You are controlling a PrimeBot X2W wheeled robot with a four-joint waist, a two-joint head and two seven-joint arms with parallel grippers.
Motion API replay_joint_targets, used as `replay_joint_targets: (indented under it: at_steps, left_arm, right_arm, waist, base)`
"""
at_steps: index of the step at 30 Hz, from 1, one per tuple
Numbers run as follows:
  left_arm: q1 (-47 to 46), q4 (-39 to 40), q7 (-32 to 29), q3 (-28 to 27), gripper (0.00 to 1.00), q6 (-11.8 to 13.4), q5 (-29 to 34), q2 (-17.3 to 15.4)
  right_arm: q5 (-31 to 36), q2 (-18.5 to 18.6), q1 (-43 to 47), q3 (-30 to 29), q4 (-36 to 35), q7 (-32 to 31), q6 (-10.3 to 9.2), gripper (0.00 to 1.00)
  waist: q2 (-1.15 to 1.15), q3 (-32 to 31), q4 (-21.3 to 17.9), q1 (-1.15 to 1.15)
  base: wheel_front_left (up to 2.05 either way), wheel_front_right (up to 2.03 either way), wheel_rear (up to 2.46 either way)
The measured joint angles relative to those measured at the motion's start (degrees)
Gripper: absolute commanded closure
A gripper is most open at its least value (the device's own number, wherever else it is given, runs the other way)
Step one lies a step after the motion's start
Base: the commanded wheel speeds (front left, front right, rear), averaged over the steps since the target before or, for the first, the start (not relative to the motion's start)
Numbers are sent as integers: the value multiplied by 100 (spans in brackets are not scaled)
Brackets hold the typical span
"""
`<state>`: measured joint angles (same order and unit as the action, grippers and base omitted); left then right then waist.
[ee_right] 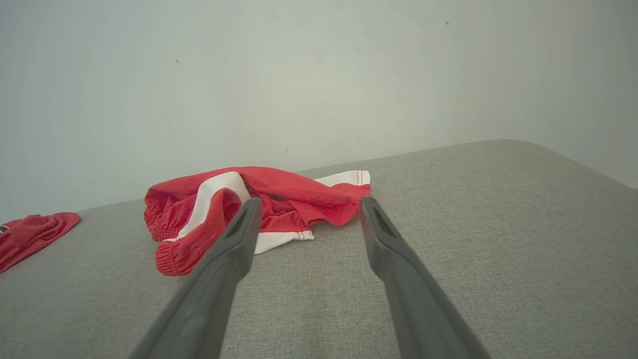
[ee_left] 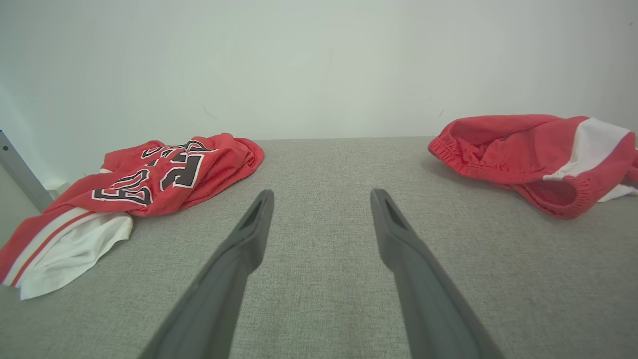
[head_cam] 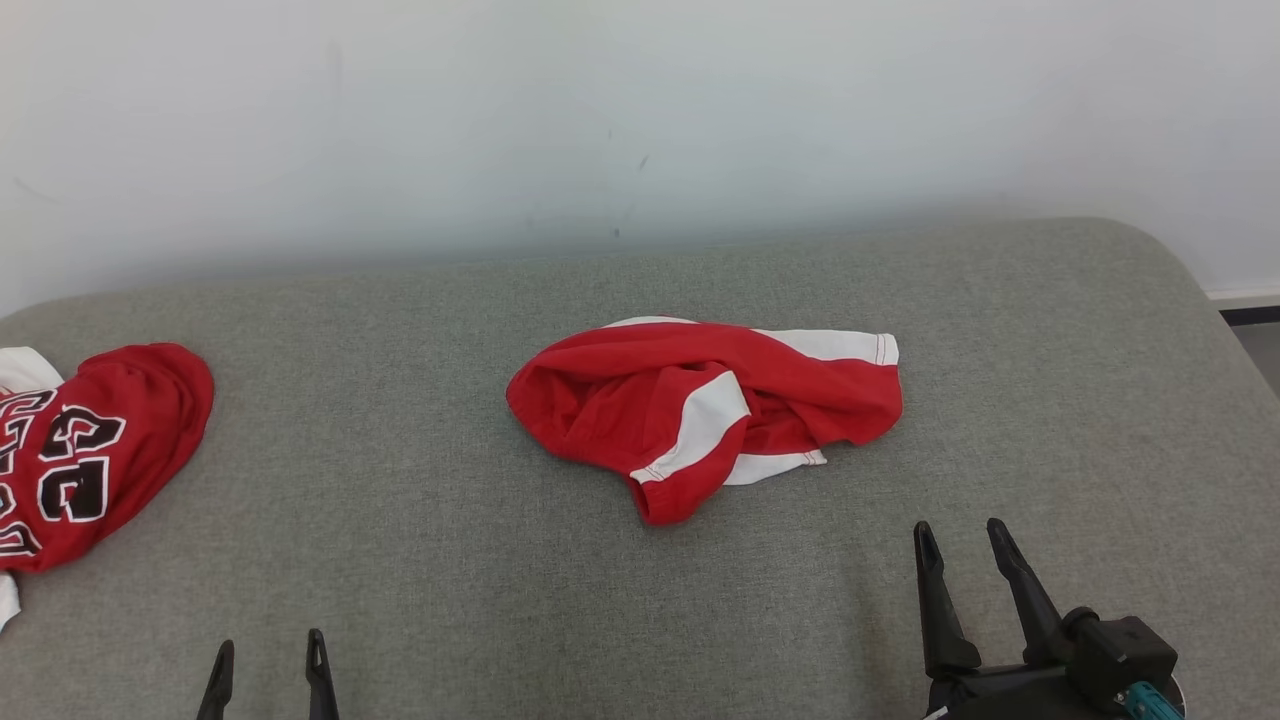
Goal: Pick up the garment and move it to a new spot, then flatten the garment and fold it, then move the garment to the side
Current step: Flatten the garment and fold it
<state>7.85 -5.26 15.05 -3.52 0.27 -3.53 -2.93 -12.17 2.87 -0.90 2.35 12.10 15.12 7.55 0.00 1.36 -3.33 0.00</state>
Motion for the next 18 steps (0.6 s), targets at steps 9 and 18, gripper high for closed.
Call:
replay_joint_targets:
  at_steps: [9, 18]
  left_arm:
    - [-394, -321, 0, 364, 0, -304, -441, 11]
    - [-1497, -1113, 0, 861, 0, -686, -656, 4]
  right_arm:
    - [-1, 1, 0, 11, 7, 0, 0, 0]
    - [-105, 0, -204, 234, 14, 0, 0, 0]
  waist:
    - [0, 30, 51, 0]
    - [0, 190, -163, 0]
  base:
    - [0, 0, 0]
    - [0, 0, 0]
